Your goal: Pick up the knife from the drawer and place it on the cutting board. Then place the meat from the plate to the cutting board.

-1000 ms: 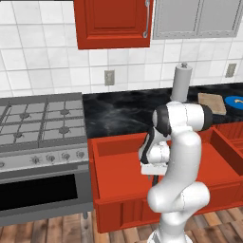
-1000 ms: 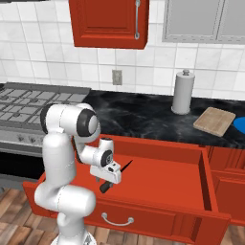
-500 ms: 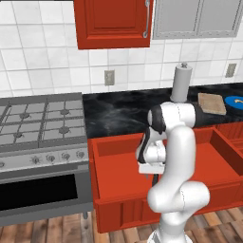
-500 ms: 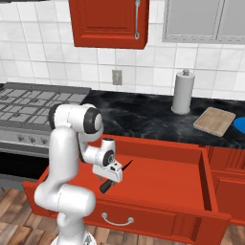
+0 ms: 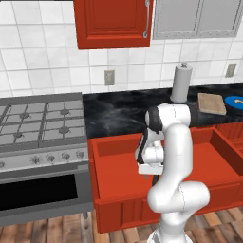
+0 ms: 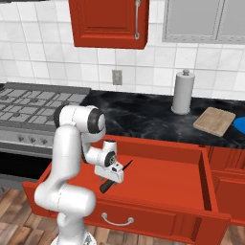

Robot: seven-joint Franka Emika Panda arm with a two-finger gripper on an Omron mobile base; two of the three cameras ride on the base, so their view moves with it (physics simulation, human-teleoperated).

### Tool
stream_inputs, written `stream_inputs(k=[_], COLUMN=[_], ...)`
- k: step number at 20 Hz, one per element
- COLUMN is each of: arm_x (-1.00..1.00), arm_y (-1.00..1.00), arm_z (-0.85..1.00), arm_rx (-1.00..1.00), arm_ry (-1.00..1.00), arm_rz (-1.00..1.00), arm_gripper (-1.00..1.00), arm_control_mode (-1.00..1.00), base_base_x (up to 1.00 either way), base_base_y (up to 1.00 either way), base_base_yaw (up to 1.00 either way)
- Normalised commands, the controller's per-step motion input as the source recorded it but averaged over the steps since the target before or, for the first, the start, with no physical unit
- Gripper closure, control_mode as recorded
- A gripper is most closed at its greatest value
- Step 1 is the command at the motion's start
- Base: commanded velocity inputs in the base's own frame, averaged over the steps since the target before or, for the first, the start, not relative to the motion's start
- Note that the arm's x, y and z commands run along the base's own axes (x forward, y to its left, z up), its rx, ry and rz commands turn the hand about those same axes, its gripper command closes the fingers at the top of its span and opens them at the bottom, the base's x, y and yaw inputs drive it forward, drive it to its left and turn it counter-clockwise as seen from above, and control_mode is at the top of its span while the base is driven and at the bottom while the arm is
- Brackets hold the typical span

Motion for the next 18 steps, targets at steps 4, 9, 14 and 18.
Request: stream_inputs(k=[4,9,14,18], arm_x=[0.00,-0.01,-0.15,-0.20], arm_y=[-0.03,0.00,0.00,0.00], arm_z=[-0.41,-0.48,-0.13,-0.20], arm_rx=[0.00,0.00,0.00,0.00], arm_ry=[0.00,0.00,0.00,0.02], arm_rz=[0.00,0.00,0.00,0.00], arm_gripper=[-1.00,1.00,1.00,1.00], arm_control_mode=[-1.00,-1.00,-1.00,-1.00], base_base_x=[0.00,0.00,0.00,0.00], base_base_y=[0.00,0.00,0.00,0.00], base_base_yaw=[0.00,0.00,0.00,0.00])
